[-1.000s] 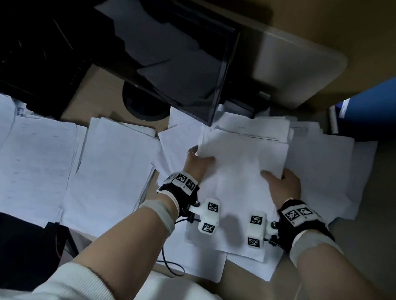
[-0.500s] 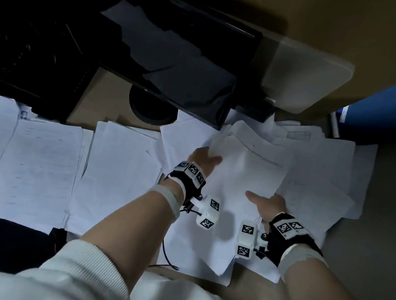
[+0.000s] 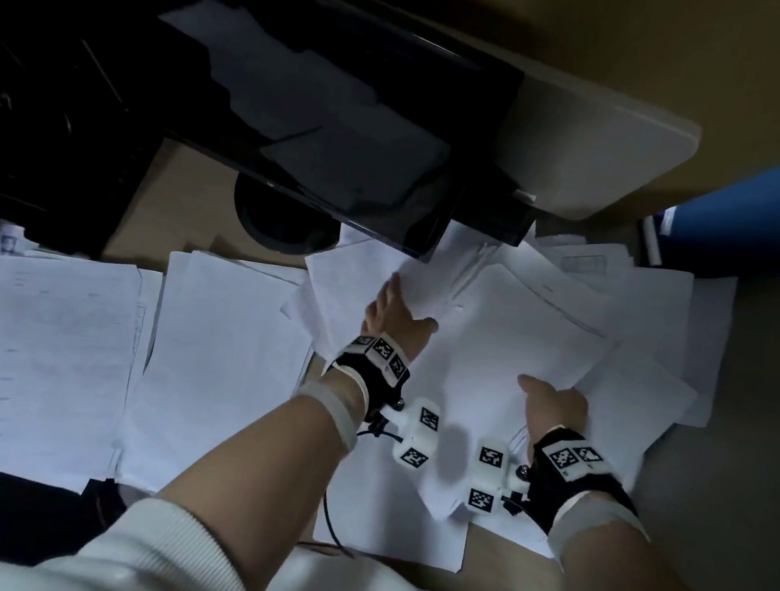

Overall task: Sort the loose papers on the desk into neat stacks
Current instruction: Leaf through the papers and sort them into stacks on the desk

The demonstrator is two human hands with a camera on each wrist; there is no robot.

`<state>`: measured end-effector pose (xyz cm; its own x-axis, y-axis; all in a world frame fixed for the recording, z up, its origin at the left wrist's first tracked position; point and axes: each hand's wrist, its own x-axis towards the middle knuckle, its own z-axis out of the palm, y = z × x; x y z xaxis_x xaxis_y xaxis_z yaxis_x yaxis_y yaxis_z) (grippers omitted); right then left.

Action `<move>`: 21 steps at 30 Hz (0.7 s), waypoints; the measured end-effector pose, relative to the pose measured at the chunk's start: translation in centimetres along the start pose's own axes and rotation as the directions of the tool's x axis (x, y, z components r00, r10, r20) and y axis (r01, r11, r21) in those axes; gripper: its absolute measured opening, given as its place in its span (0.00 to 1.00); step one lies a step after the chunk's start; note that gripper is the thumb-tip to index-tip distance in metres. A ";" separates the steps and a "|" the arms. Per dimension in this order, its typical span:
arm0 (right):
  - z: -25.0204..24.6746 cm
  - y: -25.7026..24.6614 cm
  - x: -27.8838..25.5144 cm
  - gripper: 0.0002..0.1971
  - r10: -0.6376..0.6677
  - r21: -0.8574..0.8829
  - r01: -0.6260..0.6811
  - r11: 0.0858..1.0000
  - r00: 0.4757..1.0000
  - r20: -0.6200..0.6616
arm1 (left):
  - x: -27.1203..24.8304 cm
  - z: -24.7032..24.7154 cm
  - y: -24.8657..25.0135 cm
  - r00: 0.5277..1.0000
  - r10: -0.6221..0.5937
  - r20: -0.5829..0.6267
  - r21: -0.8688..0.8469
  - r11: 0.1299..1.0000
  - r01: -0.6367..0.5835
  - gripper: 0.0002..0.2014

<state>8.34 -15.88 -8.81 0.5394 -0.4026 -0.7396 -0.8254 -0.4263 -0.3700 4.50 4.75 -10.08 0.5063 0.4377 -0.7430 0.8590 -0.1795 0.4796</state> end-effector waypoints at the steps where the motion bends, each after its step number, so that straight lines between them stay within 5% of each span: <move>1: -0.5 0.0 -0.3 0.37 -0.015 0.028 0.016 0.999 1.000 -0.017 | -0.2 0.7 0.1 1.000 0.001 0.022 -0.047 0.999 0.000 0.47; 6: -3.3 0.4 -1.0 0.34 -0.070 0.154 0.080 0.985 0.995 -0.066 | -2.2 3.7 0.2 0.981 0.021 0.191 -0.405 0.912 0.059 0.49; 10: -5.6 2.4 -0.5 0.26 -0.142 0.108 0.154 0.982 0.983 -0.115 | -4.2 5.8 -0.3 0.956 0.079 0.284 -0.494 0.866 0.075 0.42; 15: -6.5 4.5 -0.2 0.28 -0.112 -0.031 0.110 0.993 0.992 -0.061 | -5.4 4.2 -1.7 0.992 0.073 -0.106 -0.075 0.994 -0.081 0.39; 19: -6.1 5.1 0.4 0.11 -0.099 -0.145 0.102 0.984 0.995 0.027 | -4.2 2.3 -1.6 0.992 0.034 -0.120 0.103 0.994 -0.021 0.39; 21: -5.6 5.1 0.8 0.16 -0.103 -0.203 0.111 0.973 0.993 0.050 | -3.0 1.8 -1.2 0.995 0.030 -0.094 0.185 0.983 -0.013 0.39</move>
<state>5.48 -22.87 -8.10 0.6125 -0.3152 -0.7249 -0.7094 -0.6237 -0.3281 2.08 2.11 -9.23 0.5227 0.5126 -0.6812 0.8519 -0.3445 0.3945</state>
